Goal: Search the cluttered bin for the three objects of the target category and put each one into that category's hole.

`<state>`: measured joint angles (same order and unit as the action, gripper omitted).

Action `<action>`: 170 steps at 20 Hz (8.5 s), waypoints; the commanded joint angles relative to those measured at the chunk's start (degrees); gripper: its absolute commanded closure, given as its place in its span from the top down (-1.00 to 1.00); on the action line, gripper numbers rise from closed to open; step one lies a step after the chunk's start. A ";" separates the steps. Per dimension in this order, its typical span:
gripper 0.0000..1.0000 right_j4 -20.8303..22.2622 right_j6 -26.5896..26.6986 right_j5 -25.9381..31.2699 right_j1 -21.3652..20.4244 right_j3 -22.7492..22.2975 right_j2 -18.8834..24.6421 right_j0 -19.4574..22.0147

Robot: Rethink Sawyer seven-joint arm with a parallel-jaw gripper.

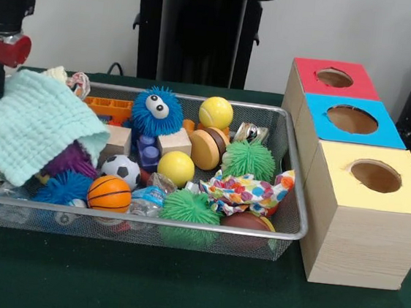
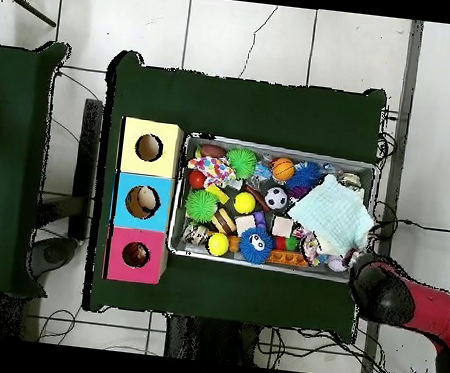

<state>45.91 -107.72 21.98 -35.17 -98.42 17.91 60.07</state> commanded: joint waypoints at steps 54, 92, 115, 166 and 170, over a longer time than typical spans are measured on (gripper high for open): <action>1.00 -11.10 2.91 5.76 -10.46 -18.07 3.91 -12.41; 1.00 -12.98 -9.85 -15.22 16.40 -9.00 -19.89 -33.96; 1.00 -19.15 -5.19 -48.38 15.22 -2.81 -35.57 -43.35; 1.00 -6.21 -1.71 -19.08 11.54 -0.93 -3.76 -30.92; 1.00 -6.49 -6.73 -29.18 9.66 3.90 -22.62 -46.43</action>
<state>41.29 -107.73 -1.33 -25.28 -103.13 2.38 27.10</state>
